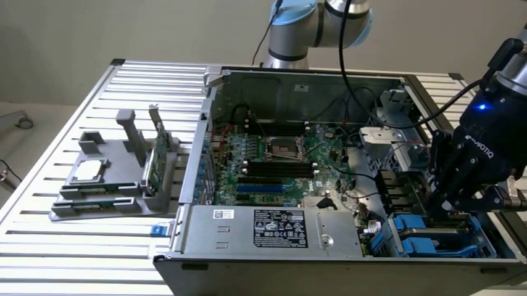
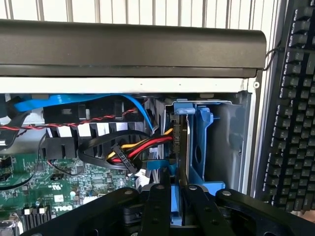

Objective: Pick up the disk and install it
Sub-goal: 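Insert the second disk wire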

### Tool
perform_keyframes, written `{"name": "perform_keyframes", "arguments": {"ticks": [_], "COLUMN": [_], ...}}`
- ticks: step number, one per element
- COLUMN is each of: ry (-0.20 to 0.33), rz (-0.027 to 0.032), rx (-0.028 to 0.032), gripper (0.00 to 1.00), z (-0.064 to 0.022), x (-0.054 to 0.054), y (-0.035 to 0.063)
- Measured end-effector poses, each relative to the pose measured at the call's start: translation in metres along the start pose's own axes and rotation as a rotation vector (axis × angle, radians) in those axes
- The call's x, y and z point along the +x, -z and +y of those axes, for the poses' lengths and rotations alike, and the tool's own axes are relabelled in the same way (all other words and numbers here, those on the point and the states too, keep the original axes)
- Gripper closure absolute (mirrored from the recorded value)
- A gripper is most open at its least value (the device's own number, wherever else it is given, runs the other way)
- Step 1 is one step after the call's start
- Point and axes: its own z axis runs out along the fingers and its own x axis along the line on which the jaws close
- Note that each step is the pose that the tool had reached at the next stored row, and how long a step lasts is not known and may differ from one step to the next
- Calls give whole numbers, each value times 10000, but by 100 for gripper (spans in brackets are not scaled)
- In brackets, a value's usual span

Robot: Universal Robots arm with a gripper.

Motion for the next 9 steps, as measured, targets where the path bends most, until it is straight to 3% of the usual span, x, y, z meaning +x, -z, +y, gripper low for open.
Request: {"name": "perform_keyframes", "arguments": {"ticks": [9], "ry": [6], "rz": [11], "rx": [36], "gripper": [84], "z": [46], "x": [0], "y": [-9]}}
